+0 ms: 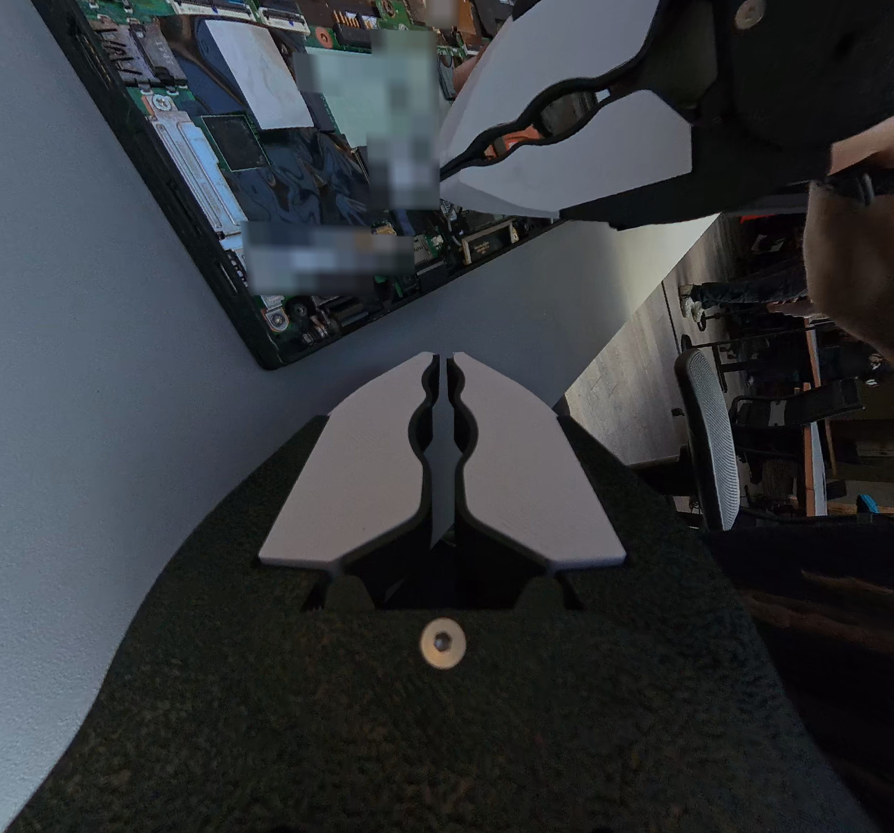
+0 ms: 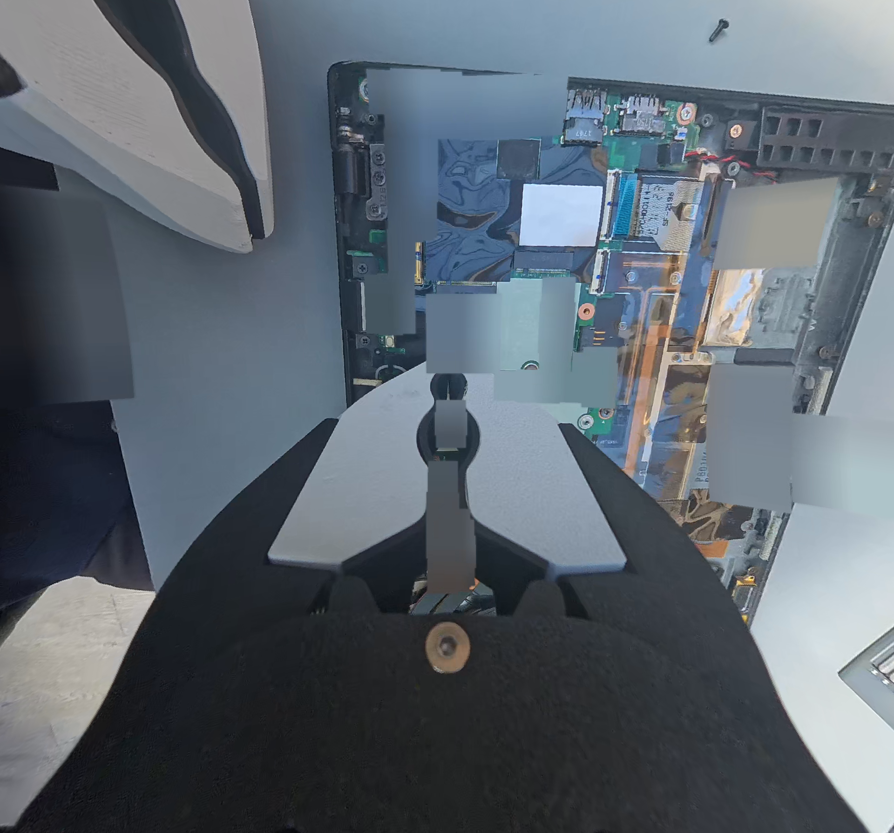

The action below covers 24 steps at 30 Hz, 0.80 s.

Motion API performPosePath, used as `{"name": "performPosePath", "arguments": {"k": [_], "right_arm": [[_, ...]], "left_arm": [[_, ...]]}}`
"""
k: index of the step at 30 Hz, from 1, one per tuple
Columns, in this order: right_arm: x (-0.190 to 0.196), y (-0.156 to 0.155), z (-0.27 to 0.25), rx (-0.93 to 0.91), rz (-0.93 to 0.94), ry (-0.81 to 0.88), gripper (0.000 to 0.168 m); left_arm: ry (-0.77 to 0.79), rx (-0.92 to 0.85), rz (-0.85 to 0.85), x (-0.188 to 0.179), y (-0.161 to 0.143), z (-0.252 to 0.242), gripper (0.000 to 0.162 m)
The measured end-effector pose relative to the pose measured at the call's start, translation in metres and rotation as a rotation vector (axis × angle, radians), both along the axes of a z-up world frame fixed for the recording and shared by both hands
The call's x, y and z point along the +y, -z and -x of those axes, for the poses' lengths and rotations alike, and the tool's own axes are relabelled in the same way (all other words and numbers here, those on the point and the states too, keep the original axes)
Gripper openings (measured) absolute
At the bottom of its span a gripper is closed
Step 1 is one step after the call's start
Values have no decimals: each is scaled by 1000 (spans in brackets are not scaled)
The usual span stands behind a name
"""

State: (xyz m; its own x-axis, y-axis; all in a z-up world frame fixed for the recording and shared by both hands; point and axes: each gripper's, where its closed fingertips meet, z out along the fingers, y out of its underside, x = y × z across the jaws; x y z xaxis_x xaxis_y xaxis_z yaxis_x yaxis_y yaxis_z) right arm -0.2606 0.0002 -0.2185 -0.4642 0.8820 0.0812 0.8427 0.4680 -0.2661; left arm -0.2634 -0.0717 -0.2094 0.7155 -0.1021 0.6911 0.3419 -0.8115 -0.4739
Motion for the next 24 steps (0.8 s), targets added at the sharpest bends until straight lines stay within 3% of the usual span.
{"name": "performPosePath", "arguments": {"k": [13, 24], "right_arm": [[13, -25, -3, 159, 71, 116, 0], [3, -7, -3, 129, 56, 60, 0]], "left_arm": [[-11, 15, 8, -1, 1, 0, 3], [-13, 18, 10, -1, 1, -1, 3]]}}
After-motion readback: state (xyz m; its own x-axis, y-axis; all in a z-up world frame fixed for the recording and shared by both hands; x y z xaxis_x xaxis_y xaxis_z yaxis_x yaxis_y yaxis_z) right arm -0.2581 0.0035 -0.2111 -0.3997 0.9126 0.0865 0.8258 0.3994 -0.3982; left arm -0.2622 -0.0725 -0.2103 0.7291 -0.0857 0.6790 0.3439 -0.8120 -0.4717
